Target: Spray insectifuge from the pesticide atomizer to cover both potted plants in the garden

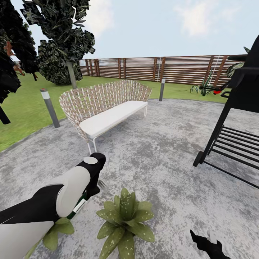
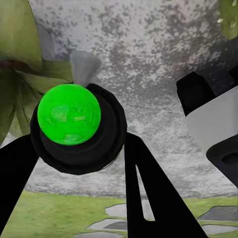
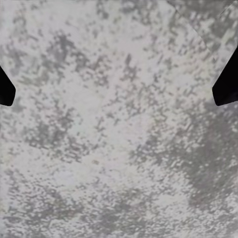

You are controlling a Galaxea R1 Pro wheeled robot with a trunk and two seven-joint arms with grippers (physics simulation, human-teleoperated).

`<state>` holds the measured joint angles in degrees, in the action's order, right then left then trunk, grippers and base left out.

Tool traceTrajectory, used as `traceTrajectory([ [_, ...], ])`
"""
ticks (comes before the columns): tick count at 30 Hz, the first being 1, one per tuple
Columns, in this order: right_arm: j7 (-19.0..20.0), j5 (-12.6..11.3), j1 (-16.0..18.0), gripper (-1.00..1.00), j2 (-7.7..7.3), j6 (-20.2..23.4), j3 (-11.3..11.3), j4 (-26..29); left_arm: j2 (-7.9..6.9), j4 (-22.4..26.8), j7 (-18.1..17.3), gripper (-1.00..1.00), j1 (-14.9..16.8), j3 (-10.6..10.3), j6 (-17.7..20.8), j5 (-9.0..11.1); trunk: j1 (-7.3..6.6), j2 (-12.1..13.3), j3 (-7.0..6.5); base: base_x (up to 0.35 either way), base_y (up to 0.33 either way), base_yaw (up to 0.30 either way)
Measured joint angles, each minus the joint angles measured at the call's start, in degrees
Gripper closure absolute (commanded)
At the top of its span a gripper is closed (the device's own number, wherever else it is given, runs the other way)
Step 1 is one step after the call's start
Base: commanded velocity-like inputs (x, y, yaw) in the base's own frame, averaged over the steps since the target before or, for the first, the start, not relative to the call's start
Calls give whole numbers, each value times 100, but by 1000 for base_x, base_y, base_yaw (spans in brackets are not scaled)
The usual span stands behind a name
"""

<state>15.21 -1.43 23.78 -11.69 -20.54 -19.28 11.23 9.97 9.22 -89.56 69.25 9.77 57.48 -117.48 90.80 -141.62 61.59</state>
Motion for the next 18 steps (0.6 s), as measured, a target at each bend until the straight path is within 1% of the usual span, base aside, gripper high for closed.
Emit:
traceTrajectory([
  [2, 0, 0, 0, -100, 0, 0, 0, 0, 0, 0, 0, 100, 0, 0, 1, -9, 0, 0, 0, 9, 0, -85],
  [8, 0, 0, -1, -100, 0, 0, 0, 1, 1, -5, 1, 100, 0, 7, 2, -12, 0, 0, 0, 1, 0, -223],
  [12, 0, 0, 0, -100, 0, 0, 0, 0, 0, -5, 0, 100, -1, 13, -23, -23, 0, 0, 0, 0, 0, -36],
  [15, 0, 0, 0, -100, 0, 0, 0, 0, 0, -6, 0, 100, -9, -30, -55, -57, 0, 0, 0, 0, 0, -3],
  [16, 0, 0, 0, -100, 0, 0, 0, 0, 0, -4, 0, 100, -71, -26, -61, -62, 1, 0, 0, 0, 0, 0],
  [17, 0, 0, 0, -100, 0, 0, 0, 0, 0, 44, -2, 100, -279, -51, -65, -79, 1, 0, 1, 0, 0, 0],
  [18, 0, 0, 0, -100, 0, 0, 0, 0, 0, 61, 1, 100, -339, -61, -61, -82, 1, 0, 0, 0, 0, 0],
])
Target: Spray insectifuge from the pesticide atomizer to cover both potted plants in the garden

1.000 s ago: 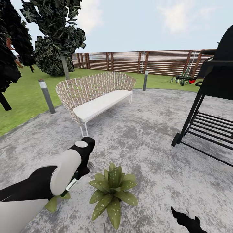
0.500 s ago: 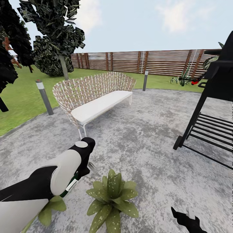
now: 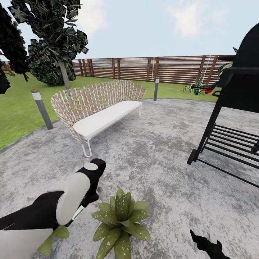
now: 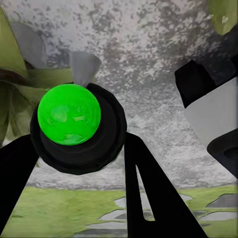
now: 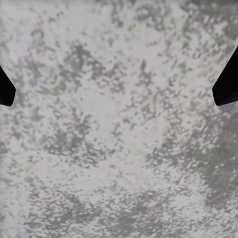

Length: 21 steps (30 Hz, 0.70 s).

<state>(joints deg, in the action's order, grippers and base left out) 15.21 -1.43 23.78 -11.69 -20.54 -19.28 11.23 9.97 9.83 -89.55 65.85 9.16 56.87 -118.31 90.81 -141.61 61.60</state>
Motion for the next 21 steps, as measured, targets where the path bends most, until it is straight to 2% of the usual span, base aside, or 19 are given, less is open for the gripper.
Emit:
traceTrajectory([
  [8, -12, 4, 0, -100, 0, 0, 0, 0, -9, 49, -1, 100, -58, -14, 9, -18, 0, 0, 0, 0, 0, 0],
  [18, -18, 8, 0, -100, 0, 0, 0, 7, -308, 54, 0, 100, -33, -16, -7, -20, 0, 0, 0, 0, 0, 0],
  [21, -18, 8, 0, -100, 0, 0, 1, 7, -353, 53, -1, 100, -48, -3, -8, -17, 0, 0, 0, 0, 0, 0],
])
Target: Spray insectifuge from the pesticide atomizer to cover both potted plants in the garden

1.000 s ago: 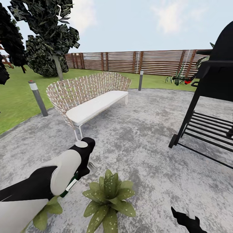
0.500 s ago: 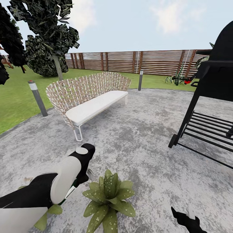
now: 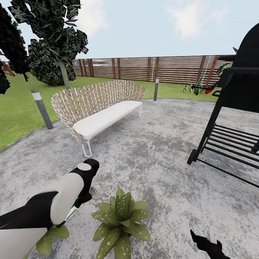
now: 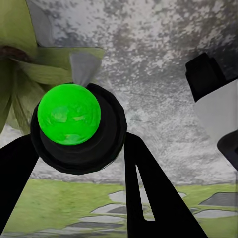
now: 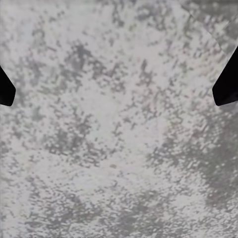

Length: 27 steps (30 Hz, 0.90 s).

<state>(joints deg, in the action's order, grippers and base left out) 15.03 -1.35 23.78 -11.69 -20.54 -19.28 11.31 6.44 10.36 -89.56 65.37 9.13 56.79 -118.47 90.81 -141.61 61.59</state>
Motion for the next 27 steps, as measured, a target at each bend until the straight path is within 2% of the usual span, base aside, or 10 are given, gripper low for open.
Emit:
traceTrajectory([
  [7, 7, 0, 0, -100, 0, 0, 0, 1, 56, -8, 0, 100, -63, 6, 0, 1, 0, 0, 0, 0, 0, 0],
  [15, 9, -7, 0, -100, 0, 0, 0, -7, -1, -11, 0, 100, -175, -20, 21, 0, 0, 0, 0, 0, 0, 0],
  [17, 9, -8, 0, -100, 0, 0, -1, -7, 29, 2, 0, 100, -154, -5, 32, 7, 0, 0, 0, 0, 0, 0],
  [20, 9, -8, 0, -100, 0, 0, -1, -7, 86, 248, 0, 100, -123, 3, 11, 11, 0, 0, 0, 0, 0, 0],
  [22, 9, -8, 0, -100, 0, 0, -1, -7, 130, 598, 1, 100, -108, 2, -10, 4, 0, 0, -1, 0, 0, 0],
  [27, 9, -9, 0, -100, 0, 0, -1, -7, 142, 723, 1, 100, -113, 16, -12, -4, 0, 0, 0, 0, 0, 0],
])
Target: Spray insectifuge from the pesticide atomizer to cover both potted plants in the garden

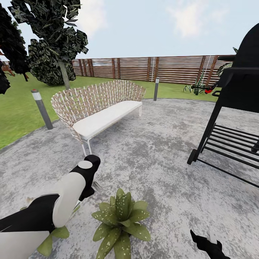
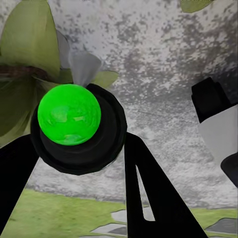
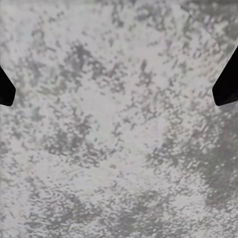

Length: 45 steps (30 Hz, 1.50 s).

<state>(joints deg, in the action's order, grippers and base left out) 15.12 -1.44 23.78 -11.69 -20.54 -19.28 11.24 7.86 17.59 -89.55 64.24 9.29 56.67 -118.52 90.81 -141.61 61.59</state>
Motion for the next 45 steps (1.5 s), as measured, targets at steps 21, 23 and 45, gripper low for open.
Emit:
traceTrajectory([
  [21, 26, 49, 0, -100, -67, -52, 21, -18, 184, 679, -2, 100, -10, 68, 7, 310, 0, 0, 0, 0, 0, 0],
  [23, 26, 49, 0, -100, -69, -53, 21, -18, 166, 703, -2, 100, -12, 55, 4, 388, 0, 0, 0, -45, -22, 0],
  [45, 12, 49, 0, -100, -70, -62, 18, -360, 206, 968, -2, 100, -2, -4, -21, 778, 3, 0, 0, -270, -132, 0],
])
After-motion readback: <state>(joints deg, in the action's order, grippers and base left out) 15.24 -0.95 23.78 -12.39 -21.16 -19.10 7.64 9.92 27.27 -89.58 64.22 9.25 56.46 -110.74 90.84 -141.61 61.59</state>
